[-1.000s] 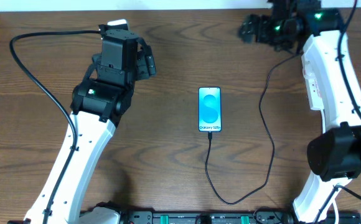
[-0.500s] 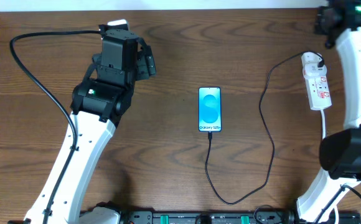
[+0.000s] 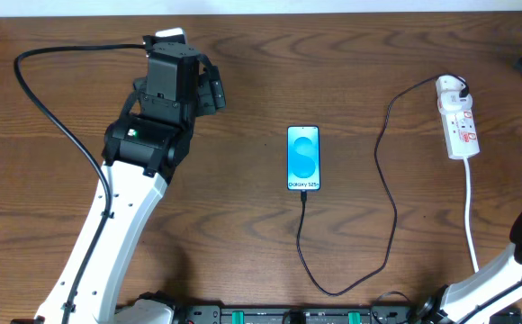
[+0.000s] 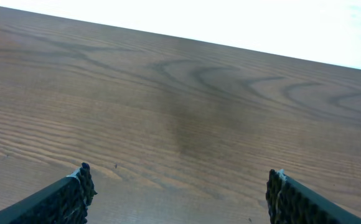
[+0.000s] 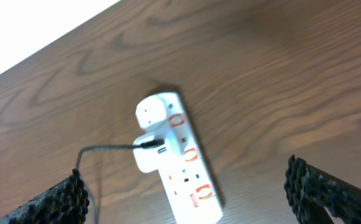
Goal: Plug charger to phone and switch on socket
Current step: 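Move the right gripper to the power strip's switch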
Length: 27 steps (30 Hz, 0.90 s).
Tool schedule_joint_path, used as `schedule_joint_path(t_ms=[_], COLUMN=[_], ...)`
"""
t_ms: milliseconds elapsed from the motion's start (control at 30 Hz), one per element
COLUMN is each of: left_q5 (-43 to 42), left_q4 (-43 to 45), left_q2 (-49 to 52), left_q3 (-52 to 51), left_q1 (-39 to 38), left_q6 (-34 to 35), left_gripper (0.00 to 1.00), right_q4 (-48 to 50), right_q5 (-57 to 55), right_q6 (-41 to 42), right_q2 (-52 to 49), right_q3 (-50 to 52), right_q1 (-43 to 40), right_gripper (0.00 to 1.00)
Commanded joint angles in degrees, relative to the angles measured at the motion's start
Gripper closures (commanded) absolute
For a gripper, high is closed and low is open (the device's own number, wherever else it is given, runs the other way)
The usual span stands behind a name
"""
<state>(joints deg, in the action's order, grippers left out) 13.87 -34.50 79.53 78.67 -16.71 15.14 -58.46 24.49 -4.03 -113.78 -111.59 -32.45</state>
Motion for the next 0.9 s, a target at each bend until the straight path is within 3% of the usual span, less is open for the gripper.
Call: schedule_joint_path(t_ms=[0, 133, 500, 700, 867], left_q5=[0.8, 0.8, 0.8, 0.8, 0.8], left_q4=[0.0, 0.0, 0.0, 0.0, 0.0], left_q2=[-0.5, -0.5, -0.5, -0.5, -0.5], left_q3=[0.3, 0.3, 0.3, 0.3, 0.3], left_q1=[-0.1, -0.1, -0.1, -0.1, -0.1], left_q6=[-0.5, -0.5, -0.5, -0.5, -0.5], left_gripper=[0.11, 0.11, 0.11, 0.11, 0.11], right_q4=[1.2, 5.9, 21.3, 25.6, 26.4], right_q5=[8.7, 14.2, 14.4, 6.3, 5.8], right_q6=[-4.5, -7.9, -7.1, -0.9, -0.7], right_q2=[0.0, 0.0, 0.0, 0.0, 0.0], right_q3=[5.1, 11.2, 24.4, 27.7, 28.2], right_q1=[-0.2, 0.6, 4.8, 5.8, 5.9], right_gripper=[0.01, 0.01, 0.01, 0.01, 0.01])
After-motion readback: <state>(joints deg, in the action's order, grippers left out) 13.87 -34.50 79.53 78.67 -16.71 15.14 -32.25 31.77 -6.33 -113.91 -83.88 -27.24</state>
